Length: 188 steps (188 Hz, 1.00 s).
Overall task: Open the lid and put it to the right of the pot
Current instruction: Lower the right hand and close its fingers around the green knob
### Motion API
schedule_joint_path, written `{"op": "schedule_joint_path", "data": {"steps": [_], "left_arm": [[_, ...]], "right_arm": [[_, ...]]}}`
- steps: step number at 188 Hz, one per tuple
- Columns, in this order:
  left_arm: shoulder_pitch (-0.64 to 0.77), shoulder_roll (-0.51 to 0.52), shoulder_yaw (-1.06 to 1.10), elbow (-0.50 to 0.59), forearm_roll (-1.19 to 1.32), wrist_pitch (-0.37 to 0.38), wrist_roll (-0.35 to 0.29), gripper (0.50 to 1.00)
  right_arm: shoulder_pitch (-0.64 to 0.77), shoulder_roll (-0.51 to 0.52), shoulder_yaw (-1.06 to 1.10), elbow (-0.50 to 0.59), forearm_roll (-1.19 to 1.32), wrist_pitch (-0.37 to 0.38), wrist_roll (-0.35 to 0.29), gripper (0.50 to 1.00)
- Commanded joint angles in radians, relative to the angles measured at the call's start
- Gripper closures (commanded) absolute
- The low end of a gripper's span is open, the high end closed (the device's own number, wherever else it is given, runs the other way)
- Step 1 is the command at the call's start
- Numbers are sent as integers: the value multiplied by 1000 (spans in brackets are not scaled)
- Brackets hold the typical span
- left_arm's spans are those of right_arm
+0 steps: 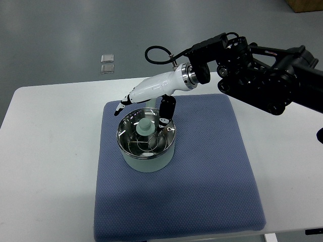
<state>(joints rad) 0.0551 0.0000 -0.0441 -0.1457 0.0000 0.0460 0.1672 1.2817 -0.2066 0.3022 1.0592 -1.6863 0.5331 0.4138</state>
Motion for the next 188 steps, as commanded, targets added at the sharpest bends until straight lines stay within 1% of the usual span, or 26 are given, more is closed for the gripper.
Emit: {"op": "schedule_joint_path", "data": {"steps": [1,21,68,102,129,134,150,163,175,188], "left_arm": [[0,0,0,0,0,0,0,500],[0,0,0,0,0,0,0,500],[0,0,0,0,0,0,0,500],[0,0,0,0,0,0,0,500],[0,0,0,0,0,0,0,500],[0,0,0,0,0,0,0,500],[-1,0,0,0,0,0,0,500],[0,0,0,0,0,0,0,500],[0,0,0,0,0,0,0,500],[0,0,0,0,0,0,0,500]], "right_arm": [[-2,15,-18,-18,-24,-35,-6,570],[-7,16,-34,-28,-39,-55,-13,572],[-7,18,-35,-34,-44,-56,-15,574],[-7,27,-37,-36,-52,-56,-15,587],[-12,32,-37,-38,-55,-56,-15,615],[-12,33,-37,-39,-61,-56,-15,628],[-12,39,-40,-45,-64,-56,-15,638],[-12,39,-48,-48,-65,-56,-15,668],[-13,39,-48,-48,-67,-56,-15,668],[-13,41,-48,-50,-72,-56,-15,691]]}}
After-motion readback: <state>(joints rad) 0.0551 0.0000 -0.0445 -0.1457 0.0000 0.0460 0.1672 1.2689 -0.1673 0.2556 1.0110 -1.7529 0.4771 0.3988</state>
